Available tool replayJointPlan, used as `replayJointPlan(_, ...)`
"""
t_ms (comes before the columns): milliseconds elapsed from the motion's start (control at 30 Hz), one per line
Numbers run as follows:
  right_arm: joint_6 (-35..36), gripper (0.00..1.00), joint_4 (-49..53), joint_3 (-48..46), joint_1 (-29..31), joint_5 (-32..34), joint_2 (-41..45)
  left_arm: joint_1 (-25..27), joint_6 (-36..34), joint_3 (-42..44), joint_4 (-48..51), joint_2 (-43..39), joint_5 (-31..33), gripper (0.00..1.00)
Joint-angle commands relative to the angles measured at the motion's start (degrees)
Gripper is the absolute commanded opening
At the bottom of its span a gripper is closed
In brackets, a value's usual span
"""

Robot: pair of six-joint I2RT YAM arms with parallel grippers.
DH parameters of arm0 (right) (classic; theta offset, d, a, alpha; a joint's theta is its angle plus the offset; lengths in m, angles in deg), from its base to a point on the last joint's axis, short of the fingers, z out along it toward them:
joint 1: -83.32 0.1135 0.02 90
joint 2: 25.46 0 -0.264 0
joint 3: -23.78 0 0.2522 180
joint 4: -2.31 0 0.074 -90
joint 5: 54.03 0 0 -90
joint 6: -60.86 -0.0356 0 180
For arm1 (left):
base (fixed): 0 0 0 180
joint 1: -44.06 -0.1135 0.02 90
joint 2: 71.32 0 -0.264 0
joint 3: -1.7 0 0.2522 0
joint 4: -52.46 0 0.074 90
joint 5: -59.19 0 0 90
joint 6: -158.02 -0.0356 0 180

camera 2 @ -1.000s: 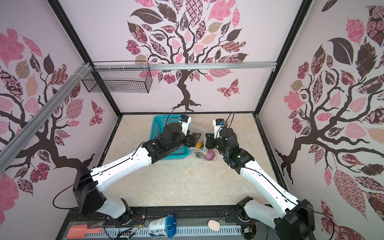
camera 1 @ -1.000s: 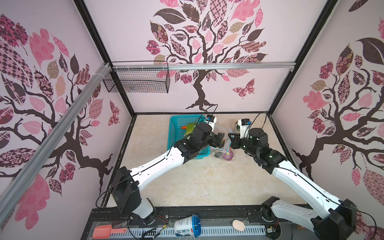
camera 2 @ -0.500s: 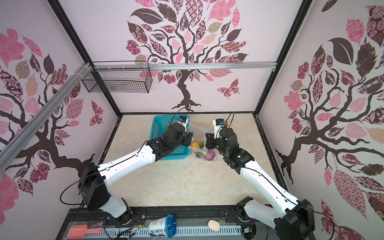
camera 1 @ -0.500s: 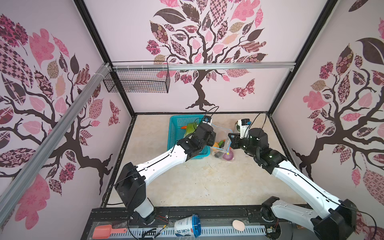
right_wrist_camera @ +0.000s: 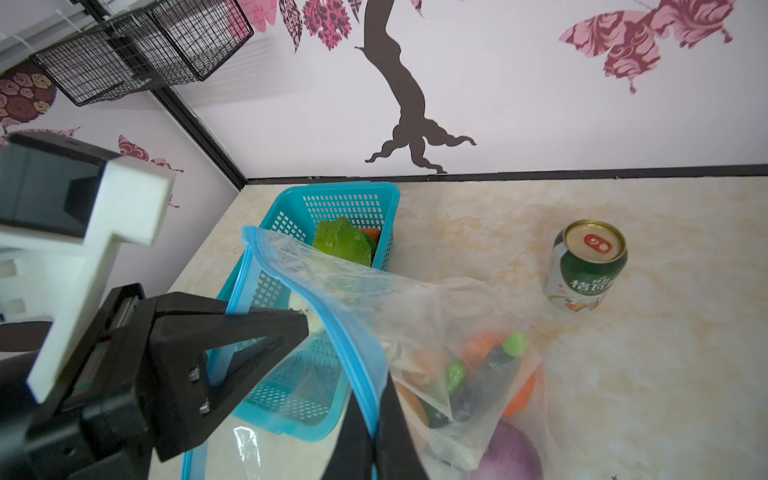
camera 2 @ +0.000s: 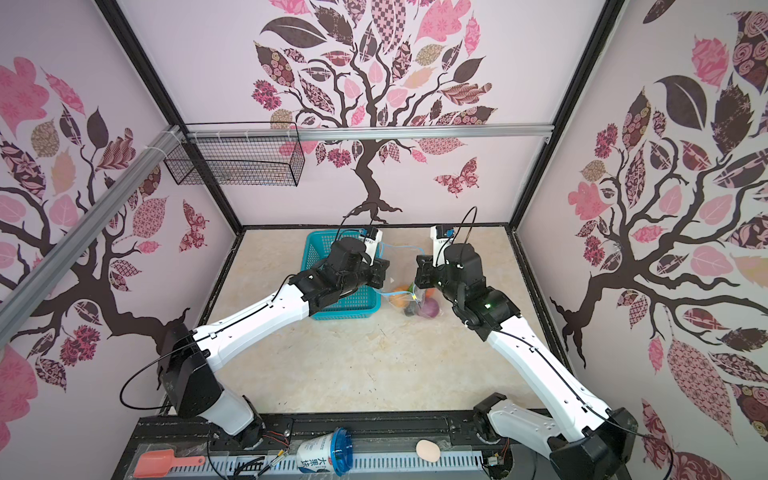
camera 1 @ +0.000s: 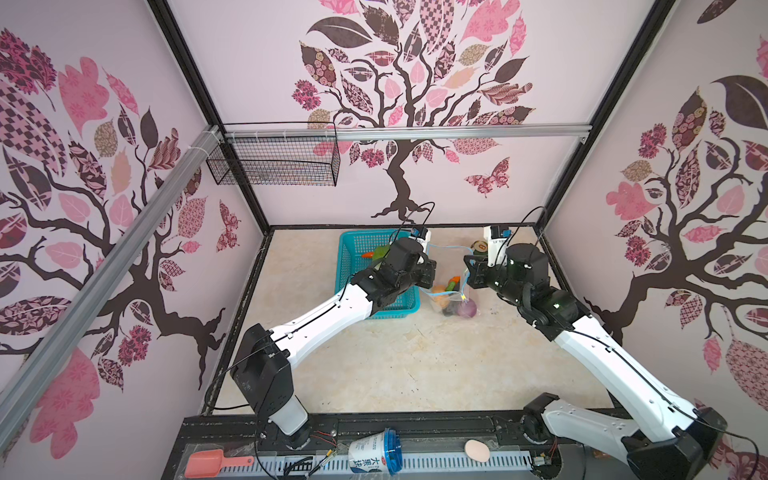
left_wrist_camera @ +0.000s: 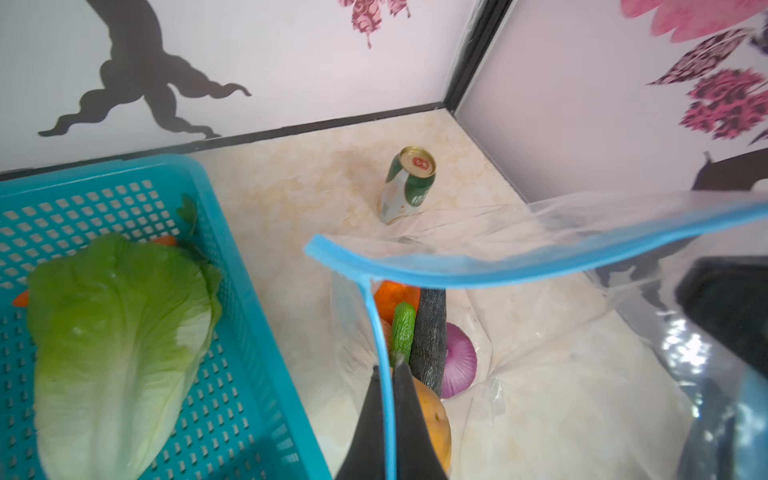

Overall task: Place the food in the zip-top bag and seal the zipper
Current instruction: 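Raise the left gripper from the bag and move it over the lettuce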

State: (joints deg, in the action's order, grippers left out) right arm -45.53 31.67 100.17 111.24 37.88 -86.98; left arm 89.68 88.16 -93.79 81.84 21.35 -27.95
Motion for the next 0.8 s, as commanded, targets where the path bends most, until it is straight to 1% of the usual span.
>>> replayJointPlan(0, 1.5, 0.0, 1.3, 0.5, -0.3, 1.4, 0.8, -0.3, 1.0, -2.6, -1.8, 0.4, -2.8, 0.0)
replayJointPlan(133, 1.6, 0.0, 1.2, -1.2, -0.3, 0.6, -1.6, -1.2, 2.1, -2.2, -1.5, 1.4, -2.7, 0.0)
replayJointPlan(167, 1.5, 0.0, 0.9, -1.7, -0.3, 0.6, -2.1, -1.4, 2.2, -2.1, -1.5, 1.7, -2.7, 0.02)
replayJointPlan(200, 1.5, 0.0, 0.7, -2.0, -0.3, 0.7, -2.6, -1.7, 2.2, -2.1, -1.5, 2.0, -2.7, 0.13)
replayJointPlan(233, 1.6, 0.0, 0.5, -2.3, -0.2, 0.9, -3.0, -1.9, 2.2, -2.4, -1.2, 2.2, -2.8, 0.28)
replayJointPlan(267, 1.6, 0.0, 0.4, -2.5, -0.2, 1.2, -3.3, -2.5, 2.6, -2.7, -0.7, 2.6, -3.3, 0.48)
replayJointPlan(300, 1.7, 0.0, 0.3, -2.6, -0.3, 1.5, -3.4, -3.2, 3.0, -3.3, 0.0, 2.7, -4.0, 0.62)
replayJointPlan(400, 1.7, 0.0, -0.2, -3.1, -0.3, 2.1, -3.3, -6.3, 3.7, -4.2, 0.4, 1.5, -5.2, 0.83)
replayJointPlan(433, 1.6, 0.0, -0.4, -3.3, -0.2, 2.3, -3.2, -7.4, 3.5, -4.1, 0.2, 0.9, -5.6, 0.87)
replayJointPlan(467, 1.5, 0.0, -0.6, -3.5, -0.3, 2.4, -3.1, -9.0, 3.0, -4.1, 0.1, 0.1, -5.6, 0.96)
replayJointPlan(500, 1.4, 0.0, -0.7, -3.7, -0.3, 2.5, -3.0, -10.4, 2.6, -4.0, 0.0, -0.6, -5.7, 0.98)
replayJointPlan(633, 1.3, 0.0, -1.3, -4.3, -0.3, 2.9, -2.7, -18.0, 0.7, -3.6, 0.0, -2.4, -6.9, 0.99)
replayJointPlan(733, 1.2, 0.0, -1.9, -4.7, -0.3, 3.3, -2.5, -23.3, -0.7, -3.5, 0.6, -1.4, -6.5, 0.98)
replayJointPlan(767, 1.3, 0.0, -2.0, -4.8, -0.2, 3.4, -2.4, -24.9, -1.2, -3.6, 0.8, -0.4, -7.8, 0.99)
